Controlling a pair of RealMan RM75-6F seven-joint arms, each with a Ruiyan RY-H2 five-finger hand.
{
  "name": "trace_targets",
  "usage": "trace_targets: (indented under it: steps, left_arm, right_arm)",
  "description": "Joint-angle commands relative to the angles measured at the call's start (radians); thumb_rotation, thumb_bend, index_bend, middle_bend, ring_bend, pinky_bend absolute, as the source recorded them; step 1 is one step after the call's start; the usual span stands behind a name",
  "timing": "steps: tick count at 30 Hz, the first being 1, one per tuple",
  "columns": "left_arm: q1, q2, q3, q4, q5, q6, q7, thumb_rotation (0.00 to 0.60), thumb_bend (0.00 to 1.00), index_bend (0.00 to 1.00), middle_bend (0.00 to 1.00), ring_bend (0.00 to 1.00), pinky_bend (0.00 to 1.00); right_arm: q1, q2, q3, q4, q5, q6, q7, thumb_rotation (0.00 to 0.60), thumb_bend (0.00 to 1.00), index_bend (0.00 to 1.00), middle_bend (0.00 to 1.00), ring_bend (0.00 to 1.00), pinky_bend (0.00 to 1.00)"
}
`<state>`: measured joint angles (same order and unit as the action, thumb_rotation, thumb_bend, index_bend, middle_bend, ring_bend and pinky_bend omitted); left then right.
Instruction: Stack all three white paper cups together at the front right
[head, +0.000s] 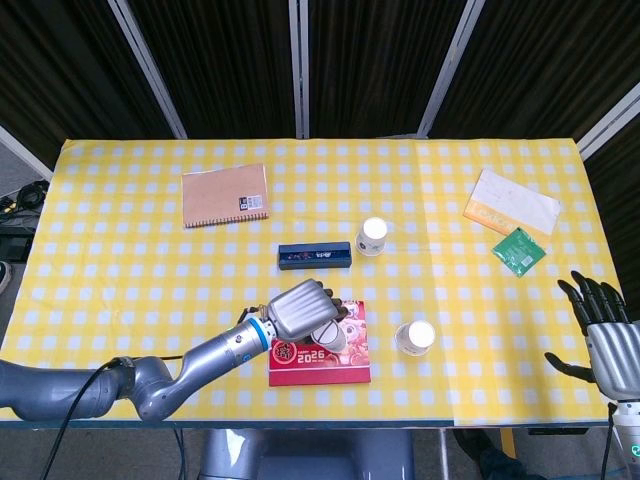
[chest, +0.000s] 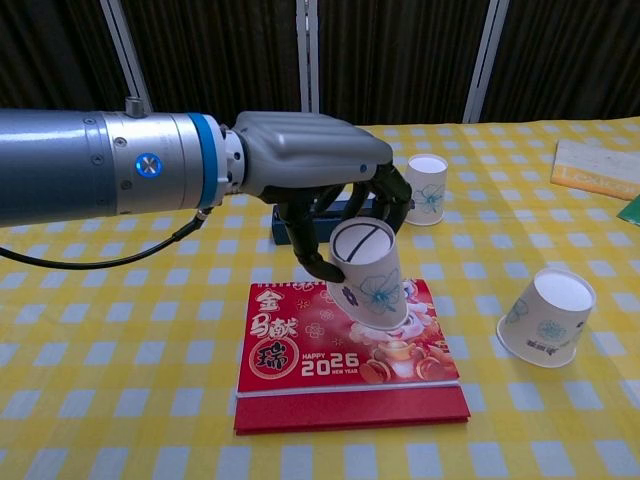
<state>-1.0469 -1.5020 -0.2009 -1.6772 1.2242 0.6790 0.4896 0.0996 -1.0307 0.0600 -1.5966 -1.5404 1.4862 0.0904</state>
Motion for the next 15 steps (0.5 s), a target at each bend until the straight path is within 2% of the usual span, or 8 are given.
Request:
trace_targets:
  steps: [1,8,10,12,13,15]
  left_arm:
    - [-0.027,-0.025,0.011,0.019,-0.031,-0.022,0.028,0.600,0.26,0.51,0.47,0.45,0.52]
    - [-0.061,-0.072,0.044,0.053,-0.091,-0.019,0.078,0.600,0.26,0.51,0.47,0.45,0.52]
    - [-0.069,-0.082,0.054,0.057,-0.101,-0.010,0.096,0.600,0.26,0.48,0.43,0.44,0.51]
    - [-0.075,-0.086,0.064,0.056,-0.112,-0.002,0.113,0.600,0.21,0.35,0.28,0.35,0.45]
    - [-0.079,-0.084,0.070,0.052,-0.124,-0.002,0.124,0.600,0.14,0.23,0.15,0.26,0.39]
    - [-0.084,-0.079,0.076,0.041,-0.142,0.015,0.146,0.600,0.04,0.06,0.02,0.11,0.28]
  right_arm:
    - [0.002,0.000,0.003,0.006,0.010,-0.009,0.009,0.600,0.00,0.09,0.00,0.00,0.00]
    - [0.005,0.002,0.005,0.018,0.015,-0.017,0.030,0.600,0.00,0.09,0.00,0.00,0.00]
    - [0.004,0.003,0.005,0.018,0.014,-0.014,0.031,0.600,0.00,0.09,0.00,0.00,0.00]
    - [0.003,0.004,0.005,0.017,0.013,-0.013,0.032,0.600,0.00,0.09,0.00,0.00,0.00]
    - [0.002,0.004,0.005,0.016,0.012,-0.011,0.032,0.600,0.00,0.09,0.00,0.00,0.00]
    - [0.001,0.004,0.004,0.016,0.010,-0.010,0.033,0.600,0.00,0.09,0.00,0.00,0.00]
